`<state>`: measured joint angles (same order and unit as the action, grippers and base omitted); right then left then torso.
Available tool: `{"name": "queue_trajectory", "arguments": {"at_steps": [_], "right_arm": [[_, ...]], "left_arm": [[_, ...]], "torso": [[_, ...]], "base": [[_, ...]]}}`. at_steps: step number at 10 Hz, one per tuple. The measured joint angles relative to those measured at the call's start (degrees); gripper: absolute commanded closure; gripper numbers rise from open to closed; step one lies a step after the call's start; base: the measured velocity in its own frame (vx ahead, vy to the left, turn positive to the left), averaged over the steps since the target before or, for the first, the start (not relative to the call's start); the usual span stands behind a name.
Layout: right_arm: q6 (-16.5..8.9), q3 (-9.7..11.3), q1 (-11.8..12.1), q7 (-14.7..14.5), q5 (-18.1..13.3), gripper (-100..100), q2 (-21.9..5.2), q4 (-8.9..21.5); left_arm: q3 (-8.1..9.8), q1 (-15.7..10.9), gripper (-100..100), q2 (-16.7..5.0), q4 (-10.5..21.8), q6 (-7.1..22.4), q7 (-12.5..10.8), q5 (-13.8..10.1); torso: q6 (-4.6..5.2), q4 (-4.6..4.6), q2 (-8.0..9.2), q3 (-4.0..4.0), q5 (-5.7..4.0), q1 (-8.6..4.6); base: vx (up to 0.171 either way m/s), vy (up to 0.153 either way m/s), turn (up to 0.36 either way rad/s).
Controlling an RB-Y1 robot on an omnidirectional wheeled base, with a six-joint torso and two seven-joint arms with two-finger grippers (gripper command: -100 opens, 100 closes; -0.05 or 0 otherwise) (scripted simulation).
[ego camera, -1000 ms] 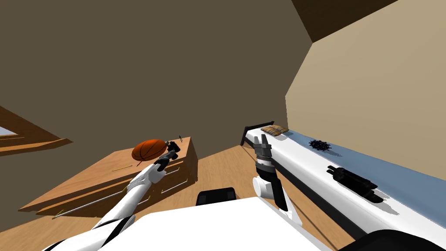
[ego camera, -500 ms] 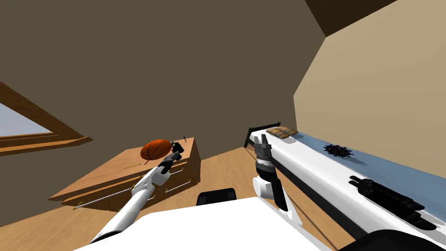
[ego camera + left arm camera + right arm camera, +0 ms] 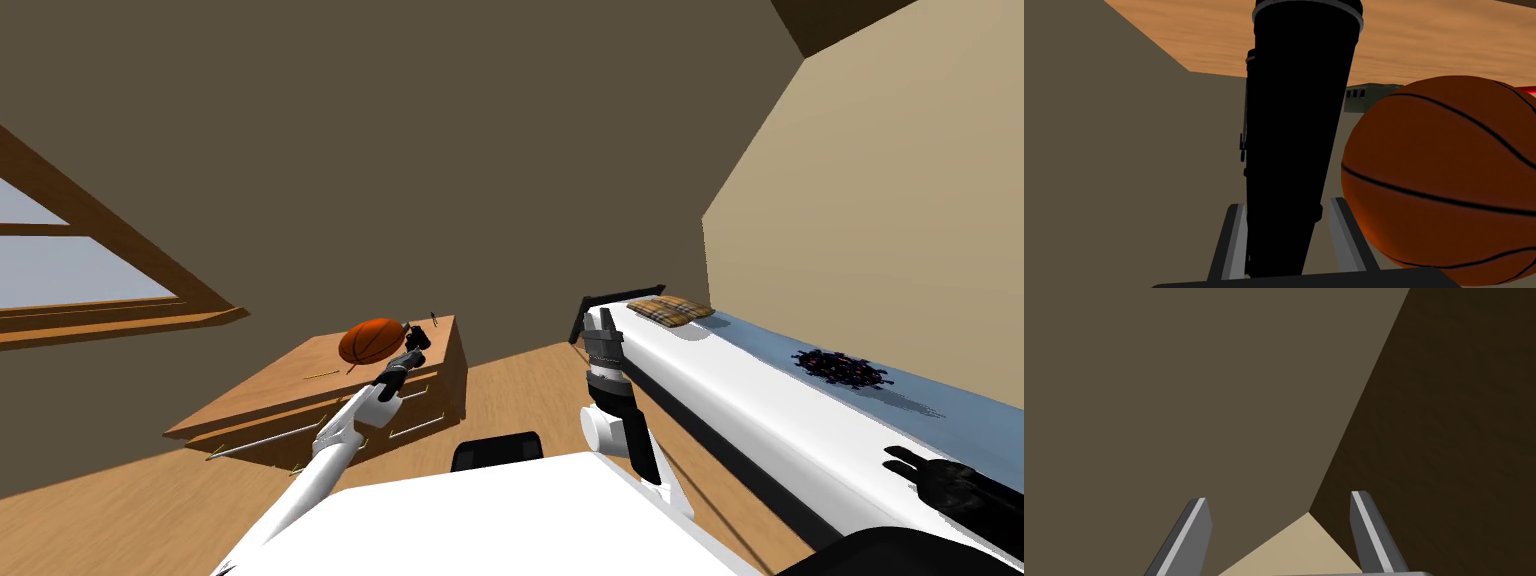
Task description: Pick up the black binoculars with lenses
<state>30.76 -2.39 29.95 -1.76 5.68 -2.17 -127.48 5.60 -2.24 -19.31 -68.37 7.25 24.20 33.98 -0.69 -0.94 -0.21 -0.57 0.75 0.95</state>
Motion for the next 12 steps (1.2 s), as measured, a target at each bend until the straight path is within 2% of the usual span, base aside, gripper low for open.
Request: {"name": "queue_trajectory", "arguments": {"at_steps": [1, 3, 5, 7, 8, 10, 11, 12], "right_arm": [[0.0, -0.01, 0.02, 0.0, 0.0, 0, 0.0, 0.0], [0.0, 0.0, 0.0, 0.0, 0.0, 0, 0.0, 0.0], [0.0, 0.0, 0.01, 0.0, 0.0, 0, 0.0, 0.0], [0.0, 0.0, -0.01, 0.0, 0.0, 0, 0.0, 0.0], [0.0, -0.01, 0.02, 0.0, 0.0, 0, 0.0, 0.0], [0.0, 0.0, 0.0, 0.0, 0.0, 0, 0.0, 0.0], [0.0, -0.01, 0.02, 0.0, 0.0, 0, 0.0, 0.0], [0.0, 0.0, 0.0, 0.0, 0.0, 0, 0.0, 0.0]], "left_arm": [[0.17, 1.26, 100, 2.2, -0.88, -0.81, 1.85, -0.37], [-2.68, 3.36, 100, 1.43, -5.19, 1.61, 4.59, -3.69], [-4.34, 5.6, 100, 3.84, -8.27, 2.85, 7.71, -6.13], [-4.98, 6.43, 100, 4.03, -11.81, 3.9, 10.07, -6.81], [-6.62, 7.83, 100, 4.76, -14.25, 5.18, 11.41, -8.83], [-7.09, 9.01, 100, 6.73, -16.91, 5.62, 14.45, -9.42], [-8.62, 10.38, 100, 7.6, -18.78, 6.59, 15.99, -11.06], [-9.24, 11.51, 100, 8.38, -20.08, 7.01, 17.68, -12.19]], "torso": [[-0.27, -0.27, -0.05, -0.14, 0.15, 0.14], [-0.22, -0.3, 0.0, -0.15, 0.19, 0.25], [-0.31, -0.49, -0.16, -0.32, 0.33, 0.45], [-0.23, -0.39, 0.04, -0.18, 0.26, 0.3], [-0.36, -0.46, -0.07, -0.25, 0.29, 0.37], [-0.22, -0.37, -0.05, -0.21, 0.26, 0.37], [-0.35, -0.43, -0.13, -0.27, 0.27, 0.42], [-0.27, -0.39, -0.15, -0.27, 0.27, 0.41]], "base": [[0.086, 0.034, 0.171], [0.054, 0.035, 0.129], [0.064, 0.024, 0.091], [0.04, 0.016, 0.116], [0.084, 0.033, 0.173], [0.066, 0.033, 0.132], [0.092, 0.026, 0.174], [0.043, 0.01, -0.015]]}}
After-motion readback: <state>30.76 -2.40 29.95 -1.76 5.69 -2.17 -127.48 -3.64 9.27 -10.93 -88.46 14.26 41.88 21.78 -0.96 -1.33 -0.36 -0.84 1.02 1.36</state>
